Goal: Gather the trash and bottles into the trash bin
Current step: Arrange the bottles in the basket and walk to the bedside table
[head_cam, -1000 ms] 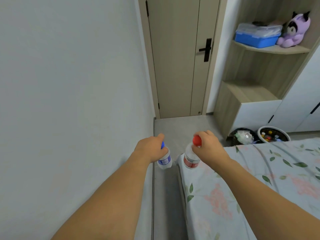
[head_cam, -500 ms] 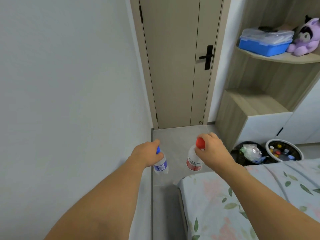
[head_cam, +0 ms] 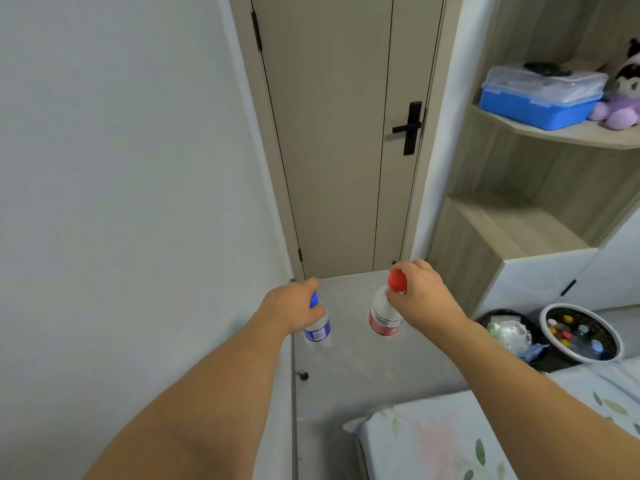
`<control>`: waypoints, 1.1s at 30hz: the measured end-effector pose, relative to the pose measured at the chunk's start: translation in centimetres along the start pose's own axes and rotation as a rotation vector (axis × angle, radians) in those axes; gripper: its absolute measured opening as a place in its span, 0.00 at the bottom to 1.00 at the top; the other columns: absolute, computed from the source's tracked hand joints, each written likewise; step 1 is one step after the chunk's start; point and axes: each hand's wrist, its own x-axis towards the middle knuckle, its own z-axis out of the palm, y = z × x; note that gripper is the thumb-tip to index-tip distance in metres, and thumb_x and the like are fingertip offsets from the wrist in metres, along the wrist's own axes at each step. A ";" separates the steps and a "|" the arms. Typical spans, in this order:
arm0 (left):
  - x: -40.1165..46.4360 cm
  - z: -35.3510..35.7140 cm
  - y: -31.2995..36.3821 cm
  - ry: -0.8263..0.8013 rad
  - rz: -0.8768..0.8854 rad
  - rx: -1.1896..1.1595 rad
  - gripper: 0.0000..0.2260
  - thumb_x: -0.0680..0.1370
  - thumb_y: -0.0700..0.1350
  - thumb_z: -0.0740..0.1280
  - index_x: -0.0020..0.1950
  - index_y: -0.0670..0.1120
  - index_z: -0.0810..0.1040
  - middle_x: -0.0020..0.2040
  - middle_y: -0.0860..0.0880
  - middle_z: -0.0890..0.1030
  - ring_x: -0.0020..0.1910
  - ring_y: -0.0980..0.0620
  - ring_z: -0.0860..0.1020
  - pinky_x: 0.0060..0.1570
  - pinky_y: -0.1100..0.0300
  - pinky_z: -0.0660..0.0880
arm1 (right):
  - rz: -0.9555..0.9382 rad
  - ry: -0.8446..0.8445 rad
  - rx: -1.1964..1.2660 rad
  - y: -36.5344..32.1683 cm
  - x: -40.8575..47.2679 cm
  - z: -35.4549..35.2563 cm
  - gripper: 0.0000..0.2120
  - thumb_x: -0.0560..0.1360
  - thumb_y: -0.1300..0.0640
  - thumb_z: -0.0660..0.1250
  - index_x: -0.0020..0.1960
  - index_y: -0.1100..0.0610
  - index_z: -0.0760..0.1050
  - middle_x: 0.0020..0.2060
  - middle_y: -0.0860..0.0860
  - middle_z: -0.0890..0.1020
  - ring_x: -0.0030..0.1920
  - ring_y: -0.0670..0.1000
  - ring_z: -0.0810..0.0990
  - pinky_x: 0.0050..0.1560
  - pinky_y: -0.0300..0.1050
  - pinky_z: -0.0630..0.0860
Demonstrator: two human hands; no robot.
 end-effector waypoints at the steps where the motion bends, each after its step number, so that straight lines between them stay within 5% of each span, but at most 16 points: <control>1: 1.4 -0.5 -0.2 -0.001 0.006 0.006 0.12 0.76 0.52 0.61 0.55 0.48 0.69 0.46 0.46 0.77 0.44 0.43 0.78 0.42 0.54 0.74 | 0.008 0.009 -0.005 0.0 1.3 -0.2 0.14 0.76 0.58 0.64 0.61 0.57 0.73 0.57 0.54 0.72 0.50 0.53 0.73 0.49 0.43 0.70; 16: 24.6 -6.3 -4.0 -0.009 0.087 0.015 0.08 0.75 0.52 0.62 0.47 0.49 0.66 0.41 0.48 0.75 0.40 0.44 0.75 0.39 0.56 0.71 | 0.008 0.047 -0.040 -1.0 23.6 -0.3 0.12 0.75 0.58 0.64 0.58 0.58 0.74 0.53 0.52 0.72 0.49 0.53 0.73 0.49 0.44 0.70; 33: 48.0 -9.7 -4.0 -0.088 0.195 0.012 0.09 0.77 0.52 0.61 0.51 0.47 0.69 0.43 0.49 0.74 0.41 0.44 0.73 0.36 0.58 0.65 | 0.151 0.103 -0.038 2.0 44.5 -0.1 0.15 0.73 0.58 0.66 0.59 0.56 0.75 0.54 0.52 0.72 0.52 0.55 0.75 0.52 0.45 0.73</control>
